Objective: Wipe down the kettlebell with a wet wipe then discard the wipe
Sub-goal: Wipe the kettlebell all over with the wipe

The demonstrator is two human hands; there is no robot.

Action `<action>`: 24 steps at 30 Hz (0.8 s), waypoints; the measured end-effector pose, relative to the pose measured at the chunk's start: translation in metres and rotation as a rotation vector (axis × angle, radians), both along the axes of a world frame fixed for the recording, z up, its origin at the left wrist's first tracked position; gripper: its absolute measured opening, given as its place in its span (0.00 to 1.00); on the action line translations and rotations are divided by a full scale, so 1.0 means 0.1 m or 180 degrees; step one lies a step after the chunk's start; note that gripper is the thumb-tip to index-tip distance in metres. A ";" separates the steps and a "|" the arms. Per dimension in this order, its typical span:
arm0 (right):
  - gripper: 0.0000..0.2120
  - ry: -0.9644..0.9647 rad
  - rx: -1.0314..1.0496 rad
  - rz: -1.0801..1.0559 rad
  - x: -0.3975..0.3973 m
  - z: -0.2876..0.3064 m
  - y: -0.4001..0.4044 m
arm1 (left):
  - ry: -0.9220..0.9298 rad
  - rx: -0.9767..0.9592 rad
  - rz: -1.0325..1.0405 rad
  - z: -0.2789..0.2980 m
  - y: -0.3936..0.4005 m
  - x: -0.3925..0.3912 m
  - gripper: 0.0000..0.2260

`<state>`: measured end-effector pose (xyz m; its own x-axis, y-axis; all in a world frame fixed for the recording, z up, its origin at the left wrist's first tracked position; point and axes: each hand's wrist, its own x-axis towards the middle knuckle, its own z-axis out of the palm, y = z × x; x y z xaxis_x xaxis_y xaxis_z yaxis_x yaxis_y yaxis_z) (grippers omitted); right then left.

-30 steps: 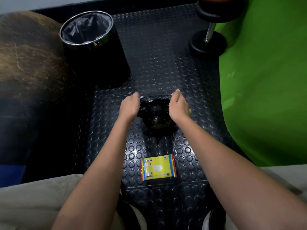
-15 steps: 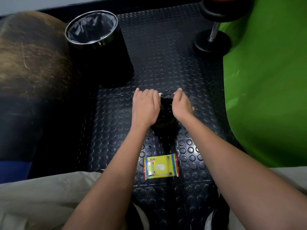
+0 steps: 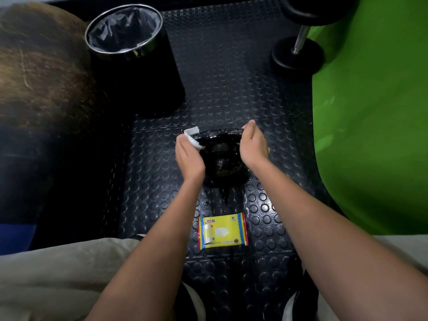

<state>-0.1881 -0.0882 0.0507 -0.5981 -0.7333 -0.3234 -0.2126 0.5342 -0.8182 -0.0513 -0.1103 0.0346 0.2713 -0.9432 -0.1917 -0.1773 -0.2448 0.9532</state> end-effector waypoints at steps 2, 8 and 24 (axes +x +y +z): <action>0.30 -0.0012 0.0019 -0.0024 0.00 0.00 0.00 | 0.0737 0.0698 0.0191 0.00 -0.06 0.04 0.20; 0.29 0.0020 0.0050 0.0008 0.01 0.04 0.01 | 0.0857 0.1224 -0.0185 -0.03 -0.21 0.24 0.16; 0.29 0.0167 0.0206 0.0070 0.01 0.12 0.02 | -0.3083 -0.1398 -0.1872 0.43 -0.09 -0.12 0.15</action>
